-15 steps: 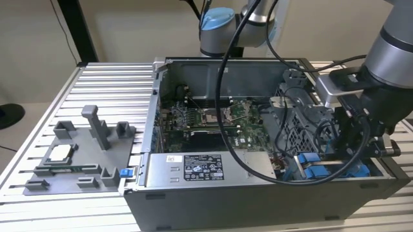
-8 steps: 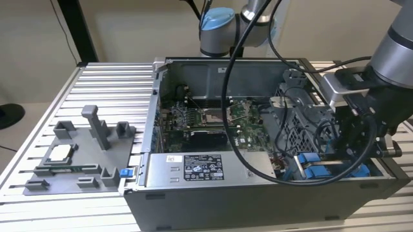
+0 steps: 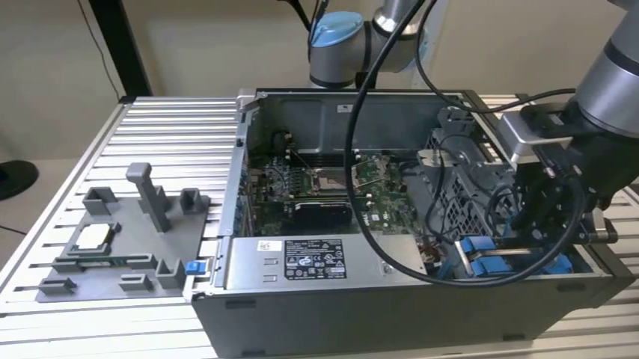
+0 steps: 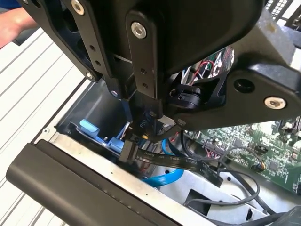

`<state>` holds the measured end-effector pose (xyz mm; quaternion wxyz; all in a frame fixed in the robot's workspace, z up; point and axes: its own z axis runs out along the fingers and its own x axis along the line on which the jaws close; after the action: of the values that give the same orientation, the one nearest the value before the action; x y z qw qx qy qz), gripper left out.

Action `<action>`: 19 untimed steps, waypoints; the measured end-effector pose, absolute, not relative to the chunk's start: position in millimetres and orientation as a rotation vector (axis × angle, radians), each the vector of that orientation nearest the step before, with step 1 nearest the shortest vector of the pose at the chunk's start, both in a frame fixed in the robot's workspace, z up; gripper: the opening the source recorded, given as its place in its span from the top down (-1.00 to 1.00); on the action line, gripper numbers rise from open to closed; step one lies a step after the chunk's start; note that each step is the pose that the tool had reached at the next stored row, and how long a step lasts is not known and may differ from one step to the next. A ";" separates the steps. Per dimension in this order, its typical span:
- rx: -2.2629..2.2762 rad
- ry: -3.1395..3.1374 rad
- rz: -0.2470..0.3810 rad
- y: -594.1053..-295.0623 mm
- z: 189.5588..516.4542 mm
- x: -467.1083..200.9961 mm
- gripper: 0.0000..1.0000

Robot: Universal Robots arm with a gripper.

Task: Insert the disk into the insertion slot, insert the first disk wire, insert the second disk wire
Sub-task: 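Insert the first disk wire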

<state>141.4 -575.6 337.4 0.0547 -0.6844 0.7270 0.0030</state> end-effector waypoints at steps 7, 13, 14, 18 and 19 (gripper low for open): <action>-2.076 2.206 0.013 -575.6 336.1 142.2 -1.00; -2.076 2.205 0.015 -575.7 333.3 142.2 1.00; -2.076 2.205 0.015 -575.7 332.2 142.2 1.00; -2.075 2.204 0.019 -575.6 327.8 142.2 1.00; -2.073 2.203 0.022 -575.7 327.9 142.2 1.00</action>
<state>142.2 -575.7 327.9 0.0582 -0.6841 0.7270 0.0073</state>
